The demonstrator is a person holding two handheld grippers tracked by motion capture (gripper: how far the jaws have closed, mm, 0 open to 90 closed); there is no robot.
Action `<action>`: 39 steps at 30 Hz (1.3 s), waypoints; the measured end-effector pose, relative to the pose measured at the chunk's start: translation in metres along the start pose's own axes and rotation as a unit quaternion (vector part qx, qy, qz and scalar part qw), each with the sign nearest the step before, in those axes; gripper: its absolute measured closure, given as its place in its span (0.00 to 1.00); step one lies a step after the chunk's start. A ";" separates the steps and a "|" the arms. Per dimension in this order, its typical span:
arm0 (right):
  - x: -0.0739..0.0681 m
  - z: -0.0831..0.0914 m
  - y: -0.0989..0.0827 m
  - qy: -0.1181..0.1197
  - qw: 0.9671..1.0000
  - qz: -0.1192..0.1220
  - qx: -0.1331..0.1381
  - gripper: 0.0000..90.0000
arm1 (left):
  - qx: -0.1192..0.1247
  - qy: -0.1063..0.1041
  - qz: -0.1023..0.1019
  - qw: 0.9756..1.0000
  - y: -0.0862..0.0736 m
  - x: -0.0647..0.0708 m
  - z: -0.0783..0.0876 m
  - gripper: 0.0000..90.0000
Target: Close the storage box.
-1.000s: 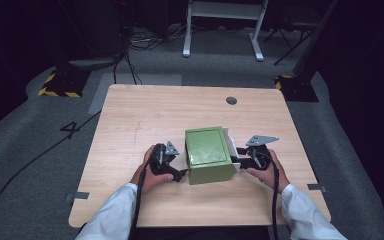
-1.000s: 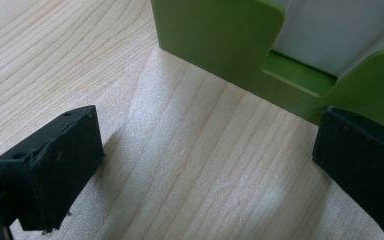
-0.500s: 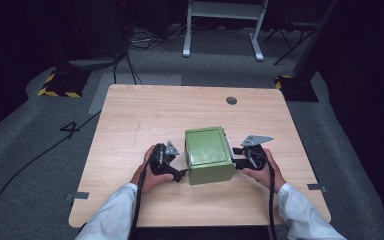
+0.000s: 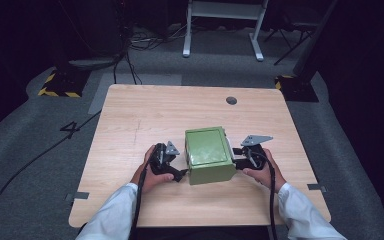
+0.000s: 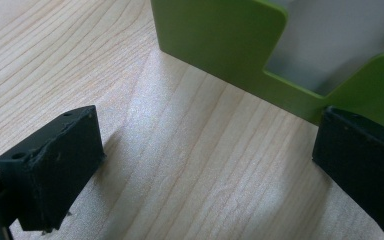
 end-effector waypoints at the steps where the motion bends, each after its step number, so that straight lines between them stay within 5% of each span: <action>1: 0.000 0.000 0.000 0.000 1.000 0.000 0.000 0.50 | 0.000 0.000 0.000 1.000 0.000 0.000 0.000 0.00; 15: 0.002 0.010 -0.002 -0.014 0.999 0.029 0.006 0.37 | -0.001 0.000 -0.001 1.000 -0.002 0.001 0.001 0.00; 39: 0.012 0.044 -0.005 -0.042 0.997 0.061 0.025 0.29 | 0.000 0.001 0.002 1.000 -0.021 -0.001 0.012 0.00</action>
Point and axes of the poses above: each handheld gripper's, and its own axes: z roughly backward along the jaws, y roughly out of its top, x roughly to its right, the point moved 2 cm from there along -z, roughly forward along the jaws, and after that the axes turned 11 degrees about -x, right-handed, at the moved point
